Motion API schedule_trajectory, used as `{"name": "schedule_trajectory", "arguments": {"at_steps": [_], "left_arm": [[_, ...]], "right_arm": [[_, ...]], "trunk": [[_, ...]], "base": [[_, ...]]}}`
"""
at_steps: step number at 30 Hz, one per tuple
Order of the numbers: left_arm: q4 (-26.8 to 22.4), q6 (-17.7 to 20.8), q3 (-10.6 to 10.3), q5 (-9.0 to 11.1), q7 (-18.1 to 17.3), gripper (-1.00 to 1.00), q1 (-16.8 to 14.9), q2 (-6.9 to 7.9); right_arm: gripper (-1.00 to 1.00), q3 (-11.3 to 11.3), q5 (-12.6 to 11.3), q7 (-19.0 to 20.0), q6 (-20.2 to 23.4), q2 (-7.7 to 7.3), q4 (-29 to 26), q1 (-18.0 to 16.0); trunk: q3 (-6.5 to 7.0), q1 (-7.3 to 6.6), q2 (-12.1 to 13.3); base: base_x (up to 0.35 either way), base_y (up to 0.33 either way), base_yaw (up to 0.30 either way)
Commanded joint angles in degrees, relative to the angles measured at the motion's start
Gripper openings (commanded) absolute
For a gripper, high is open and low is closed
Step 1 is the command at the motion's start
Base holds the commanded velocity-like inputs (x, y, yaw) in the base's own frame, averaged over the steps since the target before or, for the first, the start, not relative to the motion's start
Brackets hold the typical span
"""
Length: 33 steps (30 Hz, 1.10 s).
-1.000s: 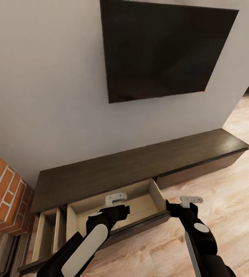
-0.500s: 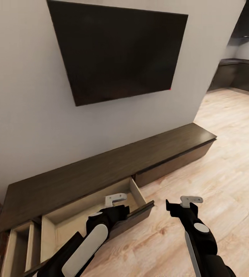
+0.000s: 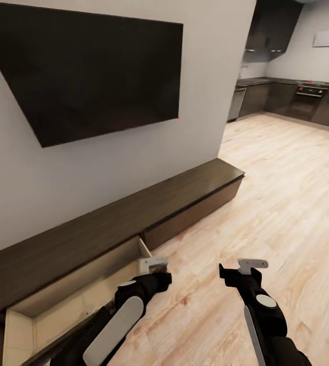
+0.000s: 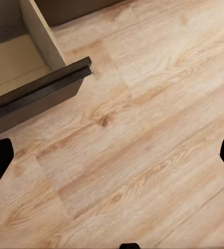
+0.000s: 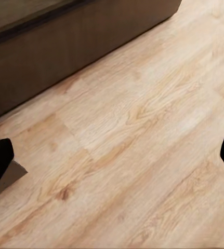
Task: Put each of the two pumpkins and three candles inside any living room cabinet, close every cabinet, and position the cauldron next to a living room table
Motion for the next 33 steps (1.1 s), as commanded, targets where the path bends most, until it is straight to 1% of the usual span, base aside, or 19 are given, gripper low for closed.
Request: {"name": "schedule_trajectory", "arguments": {"at_steps": [1, 11, 13, 21, 28, 33], "left_arm": [[0.0, 0.2, 0.0, 0.3, 0.5, 1.0, 0.0, -0.02], [0.1, 0.1, 0.0, 0.4, 0.5, 1.0, 0.0, -0.1], [0.1, -0.1, 0.1, 0.4, 0.4, 1.0, -0.1, -0.08], [0.1, -0.7, 0.7, 0.4, 0.4, 1.0, -0.1, -0.07], [0.1, -0.8, 0.8, 0.3, 0.4, 1.0, -0.1, -0.1], [0.5, -0.7, 0.8, 0.9, 0.2, 1.0, -0.1, -0.39]], "right_arm": [[1.0, 0.0, 0.4, 0.1, 0.3, 0.02, -0.1, 0.0], [1.0, 0.0, 0.4, 0.1, 0.3, 0.02, -0.1, -0.1], [1.0, 0.0, 0.4, 0.1, 0.3, 0.06, -0.1, -0.1], [1.0, -0.3, 0.4, 0.1, 0.3, 0.17, -0.1, -0.2], [1.0, -0.3, 0.4, 0.1, 0.3, 0.18, -0.1, -0.4], [1.0, -0.4, 0.4, 0.1, 0.3, 0.08, -0.1, -0.5]], "trunk": [[-0.02, 0.0, 0.0], [0.28, 0.0, 0.0], [0.37, 0.0, 0.0], [0.88, 0.0, 0.0], [1.39, 0.0, 0.0], [1.75, 0.0, 0.0]], "base": [[0.0, -0.314, -0.298], [0.0, -0.326, -0.298], [0.0, -0.156, -0.294], [0.0, -0.032, -0.255], [0.0, -0.001, -0.241], [0.0, 0.0, -0.24]]}}
